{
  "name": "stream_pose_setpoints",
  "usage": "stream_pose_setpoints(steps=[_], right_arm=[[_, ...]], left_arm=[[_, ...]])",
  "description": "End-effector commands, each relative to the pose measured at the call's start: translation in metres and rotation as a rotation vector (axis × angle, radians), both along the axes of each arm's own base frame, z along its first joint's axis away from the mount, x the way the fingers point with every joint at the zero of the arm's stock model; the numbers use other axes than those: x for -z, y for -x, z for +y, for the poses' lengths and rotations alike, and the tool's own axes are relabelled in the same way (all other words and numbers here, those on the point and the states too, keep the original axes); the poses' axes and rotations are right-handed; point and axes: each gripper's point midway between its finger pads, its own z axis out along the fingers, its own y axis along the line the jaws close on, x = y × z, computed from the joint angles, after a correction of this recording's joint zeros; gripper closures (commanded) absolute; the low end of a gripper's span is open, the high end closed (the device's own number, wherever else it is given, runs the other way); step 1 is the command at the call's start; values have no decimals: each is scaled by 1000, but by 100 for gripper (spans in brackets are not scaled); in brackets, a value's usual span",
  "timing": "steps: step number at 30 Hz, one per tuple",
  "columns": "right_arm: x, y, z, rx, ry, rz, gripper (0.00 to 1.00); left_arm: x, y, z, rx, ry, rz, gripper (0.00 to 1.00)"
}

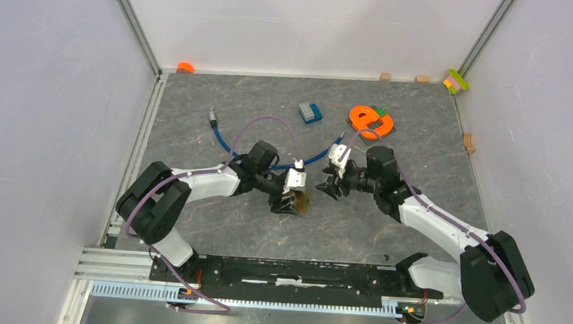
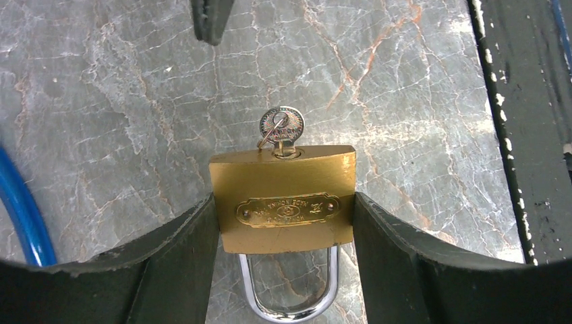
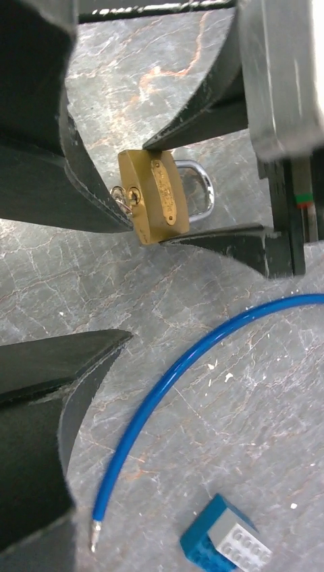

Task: Unlock with the key

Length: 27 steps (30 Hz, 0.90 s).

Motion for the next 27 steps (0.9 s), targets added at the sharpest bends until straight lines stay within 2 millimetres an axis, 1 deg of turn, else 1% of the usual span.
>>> stream_pose_setpoints(steps=[1,3,5,11,17,20,27], right_arm=[[-20,-2,16,2,-162,195,39],[-15,1,21,-6,-179,282,36],[-11,2,24,-17,-194,342,35],[0,-2,27,3,-261,512,34],[10,-4,28,12,-283,594,33],[16,-4,29,19,-280,617,37],[33,-2,29,35,-260,681,37]], left_arm=[[-53,-25,-20,-31,101,-127,98],[-58,-30,-20,-55,92,-153,98],[-62,-33,-21,-69,76,-186,98],[-68,-32,-23,-84,54,-254,98],[-68,-29,-29,-83,42,-286,98],[-68,-31,-32,-97,32,-289,98],[-69,-35,-33,-130,14,-311,98]])
